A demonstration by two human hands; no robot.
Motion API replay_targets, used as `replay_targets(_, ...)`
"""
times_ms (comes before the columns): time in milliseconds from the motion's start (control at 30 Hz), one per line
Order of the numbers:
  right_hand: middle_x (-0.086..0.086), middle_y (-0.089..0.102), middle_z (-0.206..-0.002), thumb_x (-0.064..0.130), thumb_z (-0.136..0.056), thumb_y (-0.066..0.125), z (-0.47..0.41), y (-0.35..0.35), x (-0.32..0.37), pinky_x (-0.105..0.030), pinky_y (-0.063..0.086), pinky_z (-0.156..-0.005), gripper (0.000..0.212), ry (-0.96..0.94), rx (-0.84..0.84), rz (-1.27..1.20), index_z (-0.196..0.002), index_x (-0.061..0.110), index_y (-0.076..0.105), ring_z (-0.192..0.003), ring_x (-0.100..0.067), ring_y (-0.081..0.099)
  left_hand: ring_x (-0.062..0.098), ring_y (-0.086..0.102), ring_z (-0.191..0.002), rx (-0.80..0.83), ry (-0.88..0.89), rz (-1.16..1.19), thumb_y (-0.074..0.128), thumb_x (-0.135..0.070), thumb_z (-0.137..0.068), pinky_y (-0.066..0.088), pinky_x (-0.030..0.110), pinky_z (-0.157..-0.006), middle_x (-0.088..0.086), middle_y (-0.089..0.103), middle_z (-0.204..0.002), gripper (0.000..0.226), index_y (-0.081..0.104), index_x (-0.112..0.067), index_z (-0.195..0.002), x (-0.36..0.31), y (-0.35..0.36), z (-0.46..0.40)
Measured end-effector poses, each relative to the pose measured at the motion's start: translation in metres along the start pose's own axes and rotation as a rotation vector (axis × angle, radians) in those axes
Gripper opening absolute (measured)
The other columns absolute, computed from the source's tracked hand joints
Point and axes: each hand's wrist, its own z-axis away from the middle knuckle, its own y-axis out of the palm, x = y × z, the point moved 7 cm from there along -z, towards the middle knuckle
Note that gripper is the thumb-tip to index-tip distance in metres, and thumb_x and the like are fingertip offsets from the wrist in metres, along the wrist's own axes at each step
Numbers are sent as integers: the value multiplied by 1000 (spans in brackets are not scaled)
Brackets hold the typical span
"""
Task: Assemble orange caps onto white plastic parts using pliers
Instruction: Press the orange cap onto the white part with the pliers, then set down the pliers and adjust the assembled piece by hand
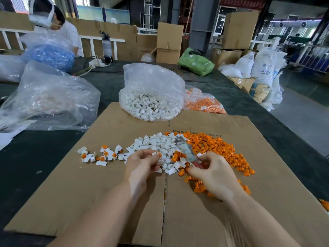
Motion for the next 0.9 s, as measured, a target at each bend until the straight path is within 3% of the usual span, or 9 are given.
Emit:
replay_targets(67, 8, 56, -87, 42, -77, 68, -8, -11, -10, -28, 38, -63, 33, 15, -146, 186, -98, 22, 54, -84, -14, 54, 7, 57, -52, 41, 75, -169, 63, 0, -86, 50, 17, -56, -1, 63, -61, 13, 66, -5, -97, 3, -1, 4)
replay_targets(200, -2, 59, -100, 49, -78, 64, -20, -17, -28, -33, 42, -81, 43, 24, -219, 443, -103, 15, 58, -100, -22, 50, 6, 57, -85, 101, 203, -475, 62, -14, -90, 43, 16, -82, -9, 66, -95, 21, 70, -25, -107, 4, 9, 12)
replay_targets(367, -5, 56, -114, 63, -81, 55, -26, -19, -38, -37, 37, -94, 58, 26, -203, 579, -116, 17, 58, -113, -25, 45, -9, 55, -93, 134, 263, -522, 59, -14, -92, 35, -4, -72, -14, 64, -99, 30, 61, -32, -116, 3, 11, 15)
replay_targets(467, -3, 47, -132, 60, -87, 47, -20, -14, -20, -39, 24, -106, 55, -76, -260, 736, -127, 22, 51, -125, -24, 37, -2, 58, -101, 155, 252, -529, 58, -12, -93, 38, 11, -90, -11, 66, -101, 31, 60, -30, -118, 5, 12, 15)
replay_targets(533, -4, 53, -128, 39, -89, 59, -8, 1, 4, -40, 32, -103, 45, -287, -296, 608, -129, 18, 54, -120, -25, 46, 0, 60, -100, 154, 276, -538, 58, -11, -92, 41, 16, -91, -10, 67, -99, 30, 61, -30, -115, 5, 13, 14)
replay_targets(633, -6, 68, -92, 6, -74, 77, 19, 34, 33, -39, 53, -75, 27, -603, -311, 336, -100, 9, 71, -85, -26, 64, 1, 62, -98, 153, 307, -515, 58, -8, -91, 44, 15, -88, -9, 70, -95, 30, 63, -33, -106, 4, 14, 15)
replay_targets(733, -1, 66, -76, 0, -71, 78, 29, 51, 39, -33, 53, -61, 16, -669, -290, 232, -81, 11, 71, -69, -22, 61, 3, 63, -99, 206, 272, -471, 56, -3, -91, 44, 18, -91, -10, 72, -95, 36, 64, -34, -106, 7, 13, 17)
replay_targets(833, -1, 65, -73, 0, -72, 75, 28, 49, 38, -28, 48, -62, 12, -660, -344, 169, -75, 10, 70, -67, -20, 61, 0, 61, -79, 273, 317, -519, 62, 4, -82, 45, 9, -77, -15, 68, -87, 49, 62, -42, -101, 7, 14, 21)
replay_targets(900, 0, 65, -74, 0, -73, 75, 30, 49, 40, -26, 47, -64, 12, -674, -346, 164, -76, 10, 70, -68, -19, 61, -6, 55, -67, 280, 378, -612, 71, -1, -77, 41, 5, -67, -18, 64, -85, 46, 60, -39, -101, 5, 16, 25)
